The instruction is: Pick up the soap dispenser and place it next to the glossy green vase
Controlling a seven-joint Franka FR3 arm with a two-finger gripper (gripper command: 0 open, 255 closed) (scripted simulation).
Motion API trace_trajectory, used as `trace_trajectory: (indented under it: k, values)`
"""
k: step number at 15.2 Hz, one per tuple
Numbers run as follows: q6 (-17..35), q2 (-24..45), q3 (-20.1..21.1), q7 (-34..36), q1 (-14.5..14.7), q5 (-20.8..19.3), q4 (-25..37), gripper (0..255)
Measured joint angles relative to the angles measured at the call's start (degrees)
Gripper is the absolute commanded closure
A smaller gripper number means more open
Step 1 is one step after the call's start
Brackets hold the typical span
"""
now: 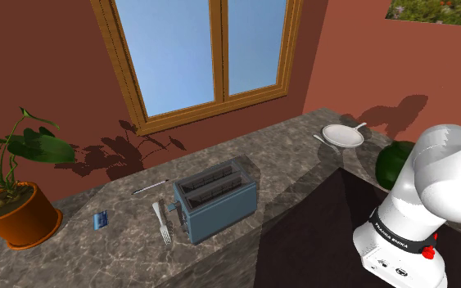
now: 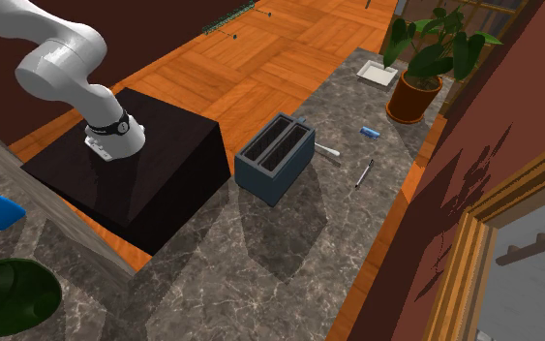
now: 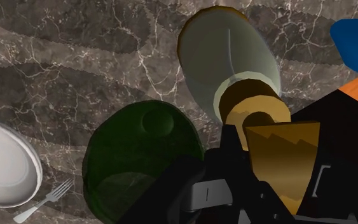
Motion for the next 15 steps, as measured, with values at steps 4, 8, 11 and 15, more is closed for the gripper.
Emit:
trace_trajectory:
  k: [4,8,11,15]
  values:
    - [2.24,-1.41,-2.34,1.14,1.48,-1.95,-1.10,255]
    - [4.03,-2.97,-4.74,2.06,3.09,-3.86,-1.49,255]
    - [5.55,-4.17,-6.57,2.96,4.31,-5.41,-1.95,255]
    - [7.22,-5.90,-9.00,4.15,6.21,-7.41,-1.99,255]
